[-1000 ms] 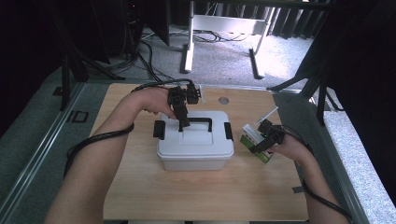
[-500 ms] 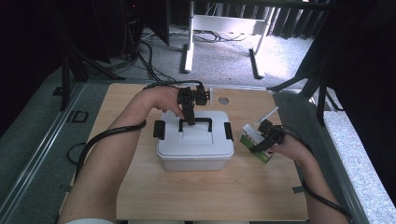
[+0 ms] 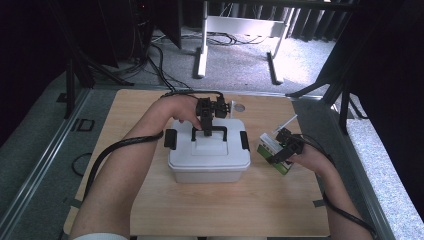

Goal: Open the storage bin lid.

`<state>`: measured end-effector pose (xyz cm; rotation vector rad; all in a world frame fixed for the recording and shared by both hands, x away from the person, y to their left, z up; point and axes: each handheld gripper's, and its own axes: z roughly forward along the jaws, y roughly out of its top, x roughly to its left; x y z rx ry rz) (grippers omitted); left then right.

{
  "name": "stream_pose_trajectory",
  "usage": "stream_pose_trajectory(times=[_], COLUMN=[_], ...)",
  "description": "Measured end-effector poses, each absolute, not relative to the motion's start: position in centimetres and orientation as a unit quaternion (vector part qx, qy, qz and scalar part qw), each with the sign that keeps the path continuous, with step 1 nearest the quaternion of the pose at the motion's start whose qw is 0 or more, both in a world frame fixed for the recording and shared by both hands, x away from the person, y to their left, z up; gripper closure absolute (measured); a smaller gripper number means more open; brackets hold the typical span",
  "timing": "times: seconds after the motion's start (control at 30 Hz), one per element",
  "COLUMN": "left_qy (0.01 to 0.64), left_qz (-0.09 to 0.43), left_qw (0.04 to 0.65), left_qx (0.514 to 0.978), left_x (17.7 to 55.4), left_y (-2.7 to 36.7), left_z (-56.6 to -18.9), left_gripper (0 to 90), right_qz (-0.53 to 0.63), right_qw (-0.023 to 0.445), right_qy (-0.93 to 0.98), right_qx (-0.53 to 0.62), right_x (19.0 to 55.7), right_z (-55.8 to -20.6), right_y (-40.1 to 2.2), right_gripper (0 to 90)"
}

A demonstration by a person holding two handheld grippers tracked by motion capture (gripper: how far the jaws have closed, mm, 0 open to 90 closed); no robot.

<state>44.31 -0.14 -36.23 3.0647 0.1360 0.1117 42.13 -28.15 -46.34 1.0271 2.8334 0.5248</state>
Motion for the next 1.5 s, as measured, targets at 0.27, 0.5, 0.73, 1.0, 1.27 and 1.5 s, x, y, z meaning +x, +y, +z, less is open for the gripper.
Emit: stream_pose_trajectory(times=[0.27, 0.5, 0.73, 1.0, 1.27, 1.5], left_qy=[0.037, 0.02, 0.015, 0.019, 0.027, 0.044], left_qz=[0.037, 0.048, 0.06, 0.072, 0.084, 0.088], left_qw=[0.03, 0.035, 0.041, 0.055, 0.064, 0.07], left_qx=[0.998, 0.998, 0.997, 0.996, 0.994, 0.993], left_x=[44.1, 43.5, 43.1, 42.8, 42.1, 41.7], left_y=[-0.5, -0.4, -0.5, -0.2, 1.1, 3.1], left_z=[-36.8, -36.5, -36.0, -34.5, -31.9, -30.8], left_gripper=[80.1, 82.9, 84.4, 84.5, 84.5, 84.5], right_qz=[0.168, 0.164, 0.162, 0.164, 0.159, 0.157], right_qw=[0.043, 0.04, 0.04, 0.038, 0.041, 0.04], right_qy=[0.925, 0.926, 0.928, 0.927, 0.929, 0.929], right_qx=[0.337, 0.336, 0.333, 0.335, 0.332, 0.332], right_x=[42.0, 41.9, 41.8, 41.8, 41.7, 41.7], right_z=[-46.4, -46.7, -46.7, -46.6, -46.4, -46.2], right_y=[-28.0, -27.9, -27.7, -27.8, -27.6, -27.5], right_gripper=[13.4, 13.4, 13.4, 13.4, 13.4, 13.4])
